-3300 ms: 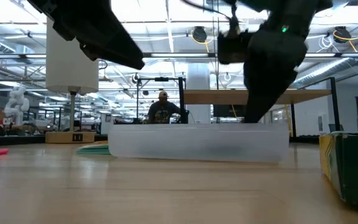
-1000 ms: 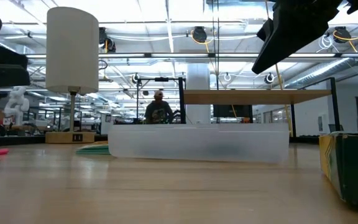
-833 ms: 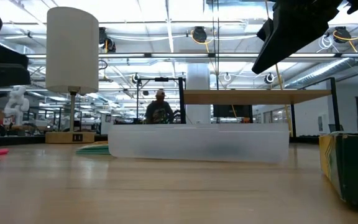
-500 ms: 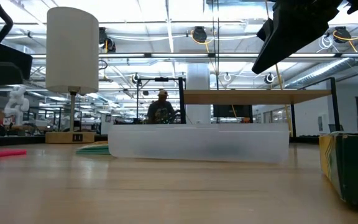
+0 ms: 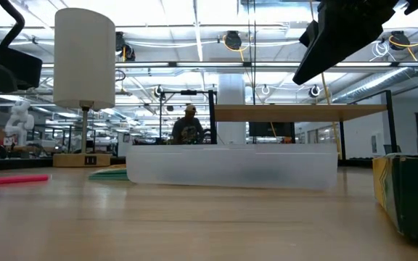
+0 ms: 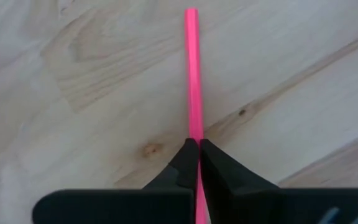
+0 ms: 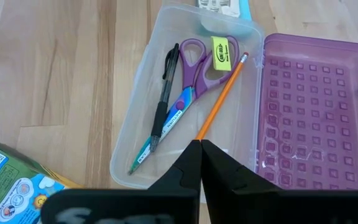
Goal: Pack school essentials
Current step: Put the pink pencil into the purple supply box
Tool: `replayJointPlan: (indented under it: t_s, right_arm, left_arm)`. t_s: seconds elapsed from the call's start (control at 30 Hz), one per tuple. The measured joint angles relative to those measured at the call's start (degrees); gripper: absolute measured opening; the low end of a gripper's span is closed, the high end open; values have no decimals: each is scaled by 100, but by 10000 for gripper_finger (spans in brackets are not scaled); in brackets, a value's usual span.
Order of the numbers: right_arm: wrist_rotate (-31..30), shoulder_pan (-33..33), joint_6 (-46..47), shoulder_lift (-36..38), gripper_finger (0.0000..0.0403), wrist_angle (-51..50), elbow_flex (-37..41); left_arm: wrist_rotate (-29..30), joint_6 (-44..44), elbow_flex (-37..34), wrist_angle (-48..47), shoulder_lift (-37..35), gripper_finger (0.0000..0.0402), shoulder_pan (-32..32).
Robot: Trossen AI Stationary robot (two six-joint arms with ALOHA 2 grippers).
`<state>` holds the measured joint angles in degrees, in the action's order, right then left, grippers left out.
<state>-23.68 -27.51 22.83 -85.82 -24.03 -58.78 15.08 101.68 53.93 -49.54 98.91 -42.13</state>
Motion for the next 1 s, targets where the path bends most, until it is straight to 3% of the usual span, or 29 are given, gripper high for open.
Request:
replayJointPlan:
  t_s: [0.27, 0.57, 0.67, 0.8, 1.0]
  right_arm:
    - [0, 0, 0, 0, 0, 0, 0]
    - [3, 0, 0, 0, 0, 7, -2]
    - [44, 0, 0, 0, 0, 24, -2]
    - [140, 0, -15, -2, 0, 24, -2]
    - [140, 0, -15, -2, 0, 26, -2]
  left_arm:
    - [9, 191, 0, 7, 0, 9, 4]
    - [-97, 350, -15, 67, 26, 132, 44]
    - [-73, 354, -15, 57, 29, 155, 43]
    - [-11, 259, 4, 59, 138, 154, 39]
    - [26, 161, 7, 167, 223, 107, 42]
